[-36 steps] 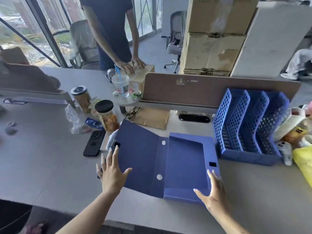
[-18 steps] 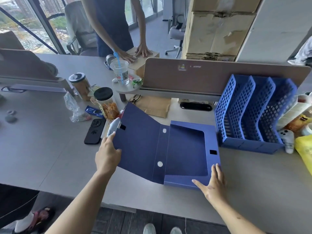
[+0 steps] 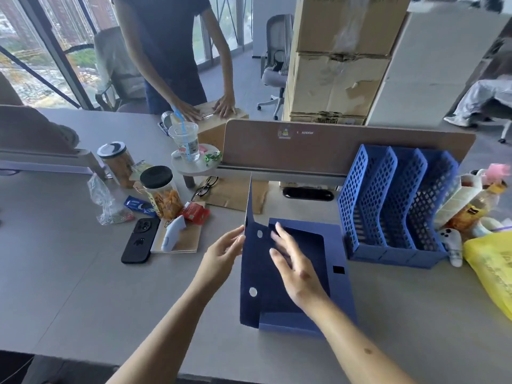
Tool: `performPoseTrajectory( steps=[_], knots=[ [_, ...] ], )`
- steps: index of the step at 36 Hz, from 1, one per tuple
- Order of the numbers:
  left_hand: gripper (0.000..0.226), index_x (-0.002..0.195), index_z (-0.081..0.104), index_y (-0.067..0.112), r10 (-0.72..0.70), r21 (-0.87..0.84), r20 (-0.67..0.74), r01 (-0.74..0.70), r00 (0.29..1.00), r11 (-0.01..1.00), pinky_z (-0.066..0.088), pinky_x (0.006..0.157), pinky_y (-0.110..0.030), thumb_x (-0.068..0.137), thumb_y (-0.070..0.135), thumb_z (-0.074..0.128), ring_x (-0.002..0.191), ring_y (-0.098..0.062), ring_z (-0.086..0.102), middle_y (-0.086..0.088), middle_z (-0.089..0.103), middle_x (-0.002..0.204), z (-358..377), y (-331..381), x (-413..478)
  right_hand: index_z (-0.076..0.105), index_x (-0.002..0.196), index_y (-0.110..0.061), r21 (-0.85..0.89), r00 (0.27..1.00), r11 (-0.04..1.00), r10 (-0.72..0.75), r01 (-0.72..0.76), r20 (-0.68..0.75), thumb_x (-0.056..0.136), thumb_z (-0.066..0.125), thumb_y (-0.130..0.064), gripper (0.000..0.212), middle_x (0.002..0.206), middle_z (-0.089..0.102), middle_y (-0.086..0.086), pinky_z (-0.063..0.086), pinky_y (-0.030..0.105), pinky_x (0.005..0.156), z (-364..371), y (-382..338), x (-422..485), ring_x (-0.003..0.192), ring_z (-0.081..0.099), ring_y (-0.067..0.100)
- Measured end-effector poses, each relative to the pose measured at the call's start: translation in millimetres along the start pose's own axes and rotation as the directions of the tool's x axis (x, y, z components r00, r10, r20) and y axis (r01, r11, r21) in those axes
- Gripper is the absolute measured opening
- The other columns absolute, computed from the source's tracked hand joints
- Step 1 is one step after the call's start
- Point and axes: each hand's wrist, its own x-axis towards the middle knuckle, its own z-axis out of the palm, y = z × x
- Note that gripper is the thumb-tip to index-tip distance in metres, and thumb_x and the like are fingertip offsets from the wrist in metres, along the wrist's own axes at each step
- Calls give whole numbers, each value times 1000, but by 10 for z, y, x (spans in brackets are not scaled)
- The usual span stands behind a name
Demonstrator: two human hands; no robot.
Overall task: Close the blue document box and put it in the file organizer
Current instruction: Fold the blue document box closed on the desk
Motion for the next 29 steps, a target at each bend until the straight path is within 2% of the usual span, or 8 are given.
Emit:
performPoseTrajectory(
  steps=[3,8,13,17,20,22,26,29],
  knots=[
    [55,131,61,35,-38,-74,22,39,999,997,45,107,-41,84,60,48,122,-12,60,7,65,131,178,-107,91,18,150,-41,54,997,999,1,-5,72,95,45,-46,61,153,34,-17,30,10,103,23,-149,56,139,31,-4],
    [46,140,51,35,-86,-50,81,90,993,995,41,89,-7,95,45,53,113,9,53,16,57,136,447,-266,243,14,150,-45,79,997,996,44,-49,67,91,51,-50,69,146,26,-34,26,16,111,-50,-136,130,139,25,-13],
    [57,142,46,41,-135,-24,99,138,986,990,34,104,-25,89,53,60,133,-7,46,13,51,144,687,-400,369,20,152,-36,-74,996,994,86,-84,17,93,58,-28,70,148,27,-30,26,-2,100,-280,3,101,124,24,-30],
    [81,143,44,38,-189,60,42,186,981,981,31,107,-29,72,70,66,140,-11,35,11,39,151,801,-497,421,22,151,-38,-127,993,985,112,-115,-27,92,56,-14,72,138,29,-48,36,34,109,-517,189,-21,135,39,18],
    [106,143,41,43,-282,174,23,274,959,946,25,118,-47,48,85,63,145,-22,31,5,30,158,851,-672,478,27,139,-57,-125,985,980,142,-153,-96,89,57,-8,76,133,29,-51,40,34,103,-680,350,-144,128,47,1],
    [117,146,35,43,-306,237,23,292,952,927,22,119,-50,41,87,61,147,-25,28,3,22,161,921,-741,485,32,140,-52,-94,971,975,188,-203,-148,86,58,-5,77,132,34,-47,39,37,101,-776,489,-213,126,47,7],
    [123,150,23,44,-319,317,-2,303,948,899,21,119,-50,42,86,64,148,-28,23,0,12,164,1114,-818,480,40,139,-42,-14,936,960,271,-281,-223,83,64,-3,73,136,44,-34,33,8,106,-886,783,-336,124,38,-23],
    [112,148,18,52,-327,397,-70,327,943,858,24,114,-52,53,82,69,142,-37,27,8,7,164,1234,-862,453,40,143,-39,25,917,944,325,-328,-231,81,66,-7,75,148,40,-21,26,-7,95,-907,1014,-414,131,33,-17]
  ],
)
